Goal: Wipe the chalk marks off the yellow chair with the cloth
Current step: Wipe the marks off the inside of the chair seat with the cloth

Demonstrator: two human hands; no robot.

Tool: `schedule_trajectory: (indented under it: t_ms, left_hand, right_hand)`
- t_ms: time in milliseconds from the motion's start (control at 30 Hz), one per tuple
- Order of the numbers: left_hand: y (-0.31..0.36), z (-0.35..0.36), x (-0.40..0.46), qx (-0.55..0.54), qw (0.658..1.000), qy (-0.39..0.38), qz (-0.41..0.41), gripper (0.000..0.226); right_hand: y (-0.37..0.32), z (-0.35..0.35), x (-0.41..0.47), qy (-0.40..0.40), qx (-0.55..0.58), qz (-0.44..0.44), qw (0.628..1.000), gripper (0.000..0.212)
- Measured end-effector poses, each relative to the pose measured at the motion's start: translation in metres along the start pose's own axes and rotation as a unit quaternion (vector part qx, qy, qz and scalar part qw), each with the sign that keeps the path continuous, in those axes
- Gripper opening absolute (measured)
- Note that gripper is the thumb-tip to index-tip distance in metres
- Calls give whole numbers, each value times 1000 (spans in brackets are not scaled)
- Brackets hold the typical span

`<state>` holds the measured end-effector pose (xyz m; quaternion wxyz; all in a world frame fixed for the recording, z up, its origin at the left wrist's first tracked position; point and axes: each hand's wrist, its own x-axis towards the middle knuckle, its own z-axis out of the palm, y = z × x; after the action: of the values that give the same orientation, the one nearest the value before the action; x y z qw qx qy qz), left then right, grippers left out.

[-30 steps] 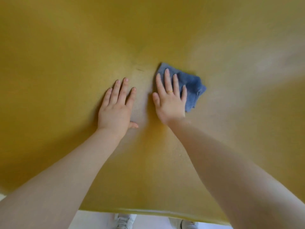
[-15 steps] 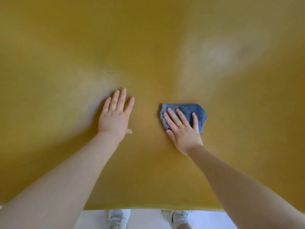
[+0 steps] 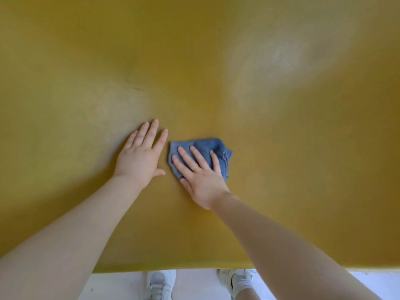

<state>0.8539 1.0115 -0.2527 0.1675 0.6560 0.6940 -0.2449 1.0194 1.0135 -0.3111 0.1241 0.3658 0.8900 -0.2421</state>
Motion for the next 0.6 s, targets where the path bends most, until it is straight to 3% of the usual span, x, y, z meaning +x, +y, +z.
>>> schedule_trajectory:
  t_ms: [133,233,333,433,600]
  left_hand:
    - [0,-15,13,17,999,28,28,93]
    - [7,-23,33,21,998,60,22,93]
    - [4,-28,53,49,994,99,2,104]
    - [-6,-27,65,99,985,138,-15,117]
    - [-14,-21,72,67,983,147,-89,137]
  right_hand:
    - [41,10,-23,18,-80,-5,997,50]
    - [89,-6,-23,83,-59,133,986,55]
    - [131,-36,-6,168,-22,285,943,58]
    - [146,-64,25,218,-1,373,902,59]
    - [107,-74,87,303,7,312,901,60]
